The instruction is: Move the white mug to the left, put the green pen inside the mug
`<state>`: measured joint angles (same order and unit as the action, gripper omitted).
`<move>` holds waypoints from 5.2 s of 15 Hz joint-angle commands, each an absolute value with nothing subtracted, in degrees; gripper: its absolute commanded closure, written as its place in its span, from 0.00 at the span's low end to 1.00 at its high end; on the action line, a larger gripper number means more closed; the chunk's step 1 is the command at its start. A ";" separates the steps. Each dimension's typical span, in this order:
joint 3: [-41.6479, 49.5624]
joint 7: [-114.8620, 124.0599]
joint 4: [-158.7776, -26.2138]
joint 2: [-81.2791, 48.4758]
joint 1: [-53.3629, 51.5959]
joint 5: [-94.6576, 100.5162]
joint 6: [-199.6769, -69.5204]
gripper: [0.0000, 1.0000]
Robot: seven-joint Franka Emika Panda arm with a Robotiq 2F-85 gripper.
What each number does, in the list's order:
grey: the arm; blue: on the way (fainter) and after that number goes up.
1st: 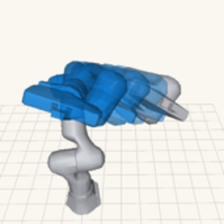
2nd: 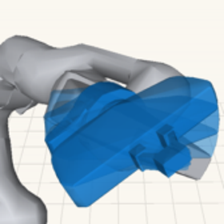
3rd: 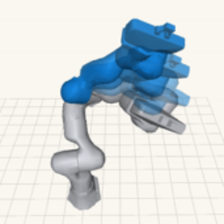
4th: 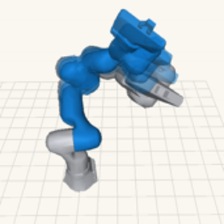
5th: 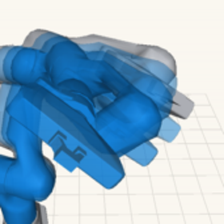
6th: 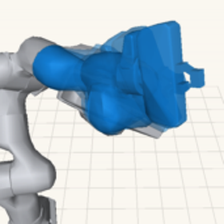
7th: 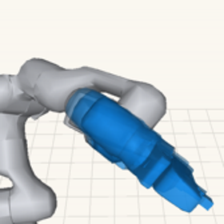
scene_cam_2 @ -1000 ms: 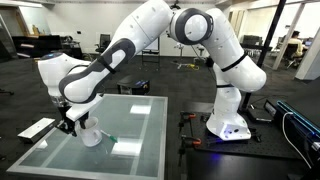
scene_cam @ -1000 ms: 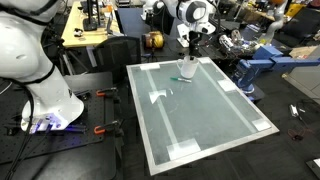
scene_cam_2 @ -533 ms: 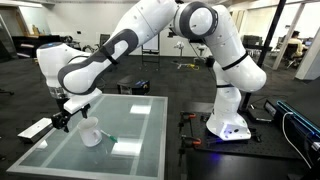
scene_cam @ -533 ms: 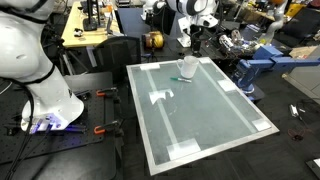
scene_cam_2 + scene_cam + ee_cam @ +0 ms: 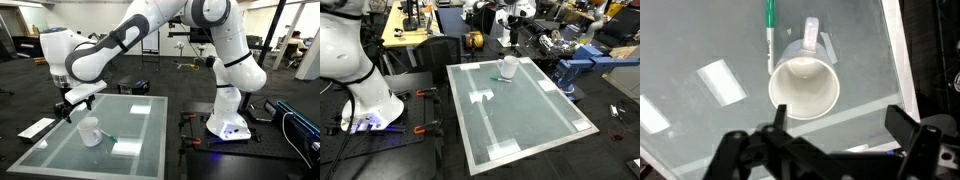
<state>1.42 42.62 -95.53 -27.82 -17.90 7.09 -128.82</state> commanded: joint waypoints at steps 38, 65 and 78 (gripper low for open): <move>-3.09 54.37 -125.35 -10.27 -12.08 7.65 -146.45 0.00; -2.16 53.58 -135.52 -13.10 -9.38 2.83 -161.94 0.00; -0.04 45.55 -133.63 -20.80 -9.62 -1.03 -166.25 0.00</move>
